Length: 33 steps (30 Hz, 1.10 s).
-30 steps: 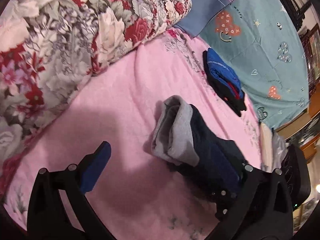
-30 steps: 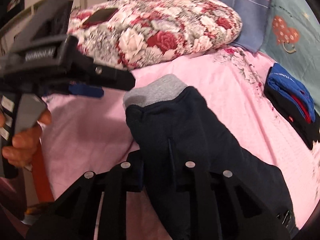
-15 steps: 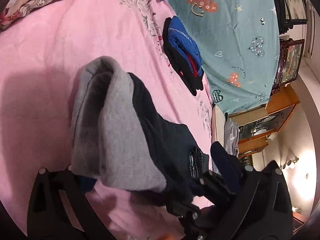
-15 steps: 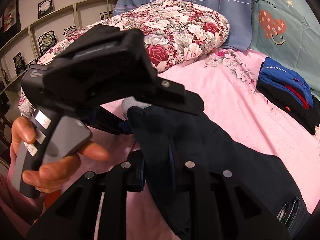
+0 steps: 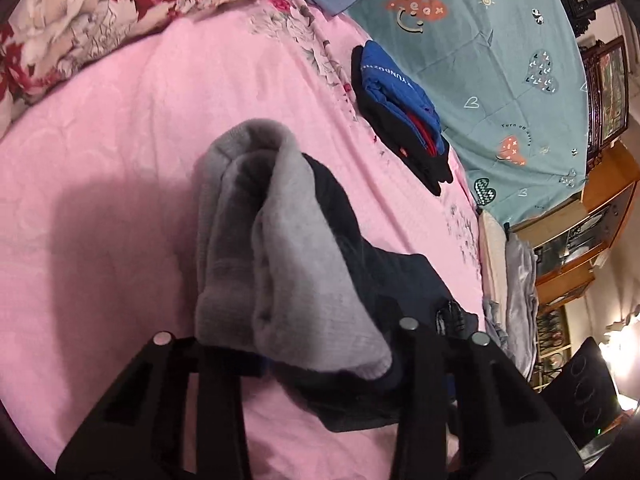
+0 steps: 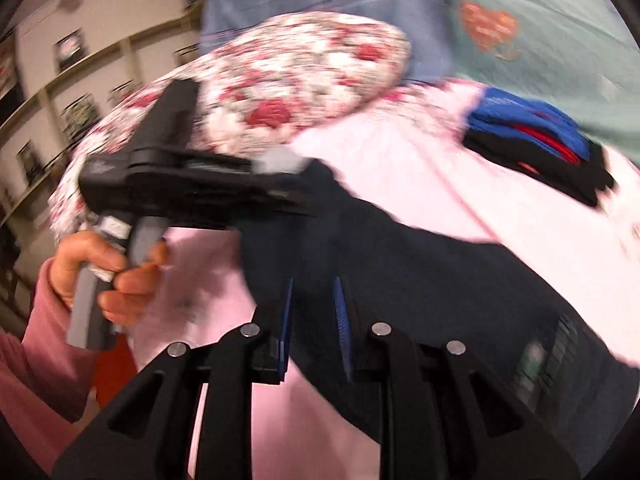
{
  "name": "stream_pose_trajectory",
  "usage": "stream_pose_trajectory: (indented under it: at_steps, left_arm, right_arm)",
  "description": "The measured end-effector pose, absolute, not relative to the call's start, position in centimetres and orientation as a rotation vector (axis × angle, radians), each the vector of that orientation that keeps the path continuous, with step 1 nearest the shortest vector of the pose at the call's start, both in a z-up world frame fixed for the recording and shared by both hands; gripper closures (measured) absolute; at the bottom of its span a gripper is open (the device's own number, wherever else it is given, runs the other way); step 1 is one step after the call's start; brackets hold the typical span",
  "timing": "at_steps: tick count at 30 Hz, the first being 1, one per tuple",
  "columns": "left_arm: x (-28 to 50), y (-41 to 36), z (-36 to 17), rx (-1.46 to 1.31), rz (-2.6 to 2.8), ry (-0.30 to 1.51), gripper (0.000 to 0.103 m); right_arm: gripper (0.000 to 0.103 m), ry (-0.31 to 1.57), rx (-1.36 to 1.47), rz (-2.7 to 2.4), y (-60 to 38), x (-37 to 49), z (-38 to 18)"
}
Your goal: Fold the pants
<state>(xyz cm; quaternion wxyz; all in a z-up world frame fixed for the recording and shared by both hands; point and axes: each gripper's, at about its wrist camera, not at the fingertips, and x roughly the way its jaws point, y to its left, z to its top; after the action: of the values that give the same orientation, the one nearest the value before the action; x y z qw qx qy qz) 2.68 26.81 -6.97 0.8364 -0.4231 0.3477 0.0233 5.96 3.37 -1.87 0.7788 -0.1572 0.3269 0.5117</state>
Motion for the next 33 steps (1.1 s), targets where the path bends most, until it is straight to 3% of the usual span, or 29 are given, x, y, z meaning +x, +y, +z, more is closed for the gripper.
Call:
stream_pose_trajectory:
  at_steps: [5, 10, 18, 33]
  left_arm:
    - [1.7, 26.4, -5.8, -0.893, 0.024, 0.675, 0.072]
    - [1.9, 25.2, -3.8, -0.917, -0.080, 0.589, 0.072]
    - [4.1, 20.0, -1.3, -0.922, -0.222, 0.535, 0.073]
    - [13.9, 3.1, 0.1, -0.779, -0.423, 0.629, 0.073]
  right_arm:
    - [0.082, 0.771, -0.203, 0.910, -3.3, 9.5, -1.8]
    - [0.094, 0.861, -0.201, 0.774, -6.5, 11.4, -3.9]
    - [0.094, 0.950, -0.147, 0.808, -7.4, 12.2, -6.1]
    - [0.094, 0.978, 0.087, 0.922, -15.2, 13.1, -3.8]
